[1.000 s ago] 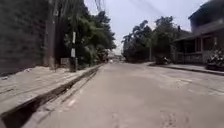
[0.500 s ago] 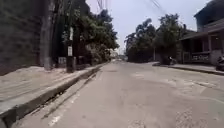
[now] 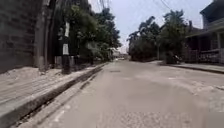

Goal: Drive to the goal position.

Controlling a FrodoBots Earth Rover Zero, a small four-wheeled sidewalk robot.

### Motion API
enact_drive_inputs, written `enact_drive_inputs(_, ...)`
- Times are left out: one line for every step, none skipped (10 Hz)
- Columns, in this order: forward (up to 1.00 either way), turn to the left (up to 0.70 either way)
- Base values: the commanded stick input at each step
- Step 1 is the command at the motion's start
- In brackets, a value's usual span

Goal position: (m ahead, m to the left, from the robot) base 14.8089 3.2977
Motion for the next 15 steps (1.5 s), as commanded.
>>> enact_drive_inputs(1.0,-0.38)
enact_drive_inputs(1.0,-0.38)
enact_drive_inputs(1.0,-0.38)
enact_drive_inputs(1.0,-0.38)
enact_drive_inputs(1.0,-0.34)
enact_drive_inputs(1.0,-0.28)
enact_drive_inputs(1.0,-0.01)
enact_drive_inputs(1.0,0.02)
enact_drive_inputs(1.0,0.02)
enact_drive_inputs(1.0,0.02)
enact_drive_inputs(1.0,0.02)
enact_drive_inputs(1.0,0.02)
enact_drive_inputs(1.0,0.02)
enact_drive_inputs(1.0,0.02)
enact_drive_inputs(1.0,0.02)
